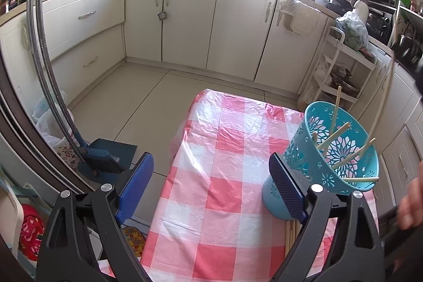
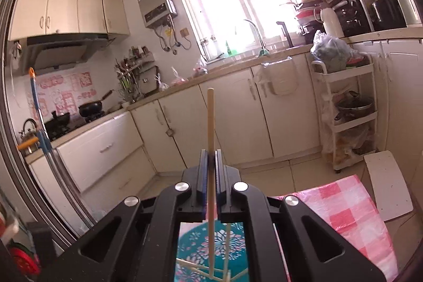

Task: Organize utensils
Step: 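Lift the chopstick over the basket and release it with the right gripper, then return the open right gripper to the chopstick bundle and hover there, then close the right gripper on a chopstick while the left gripper grasps another chopstick, then lift the chopstick with the left gripper over the basket, then lower the chopstick into the basket and open the left gripper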

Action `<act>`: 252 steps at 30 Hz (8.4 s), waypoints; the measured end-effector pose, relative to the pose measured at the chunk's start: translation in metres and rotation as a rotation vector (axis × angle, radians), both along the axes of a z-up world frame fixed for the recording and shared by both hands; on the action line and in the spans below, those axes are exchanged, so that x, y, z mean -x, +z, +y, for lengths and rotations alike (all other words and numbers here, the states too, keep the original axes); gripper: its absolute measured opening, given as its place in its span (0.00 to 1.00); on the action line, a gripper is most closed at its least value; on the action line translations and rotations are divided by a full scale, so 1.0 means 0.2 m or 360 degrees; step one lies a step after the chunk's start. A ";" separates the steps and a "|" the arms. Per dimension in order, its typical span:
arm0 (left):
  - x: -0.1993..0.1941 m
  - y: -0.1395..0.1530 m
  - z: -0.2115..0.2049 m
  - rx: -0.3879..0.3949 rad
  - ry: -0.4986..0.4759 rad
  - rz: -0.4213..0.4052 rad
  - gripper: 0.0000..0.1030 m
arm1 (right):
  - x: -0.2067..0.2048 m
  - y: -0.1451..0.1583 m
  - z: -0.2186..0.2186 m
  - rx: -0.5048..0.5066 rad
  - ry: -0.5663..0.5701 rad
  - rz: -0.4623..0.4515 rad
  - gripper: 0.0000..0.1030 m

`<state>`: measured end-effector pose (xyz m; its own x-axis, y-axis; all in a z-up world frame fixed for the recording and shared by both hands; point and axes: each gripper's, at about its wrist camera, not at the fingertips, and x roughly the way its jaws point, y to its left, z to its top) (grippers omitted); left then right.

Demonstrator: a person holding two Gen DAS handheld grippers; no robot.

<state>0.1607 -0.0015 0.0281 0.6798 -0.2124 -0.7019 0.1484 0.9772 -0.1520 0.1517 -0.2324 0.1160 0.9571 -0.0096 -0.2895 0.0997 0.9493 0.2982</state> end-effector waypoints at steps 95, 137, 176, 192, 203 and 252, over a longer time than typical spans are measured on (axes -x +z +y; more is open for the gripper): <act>0.20 -0.30 0.19 -0.0097 0.0069 0.0304 0.86 | 0.62 -0.90 0.17 0.0072 0.0100 0.0884 0.40; 0.34 -0.53 -0.46 -0.0348 -0.0519 0.0415 0.86 | 0.62 -0.91 0.07 0.0195 0.0200 0.1037 0.08; 0.29 -0.56 -0.47 -0.0219 -0.0602 0.0463 0.05 | 0.55 -0.93 0.09 0.0302 0.0162 0.0991 0.12; 0.32 -0.49 -0.36 -0.0137 -0.0599 0.0459 0.05 | 0.54 -0.93 0.10 0.0337 0.0158 0.0994 0.11; 0.33 -0.47 -0.35 -0.0121 -0.0596 0.0443 0.05 | 0.54 -0.93 0.10 0.0351 0.0160 0.0993 0.11; -0.23 0.30 -0.62 0.0310 -0.0278 -0.0296 0.05 | 0.55 -0.93 0.08 0.0308 0.0211 0.0972 0.11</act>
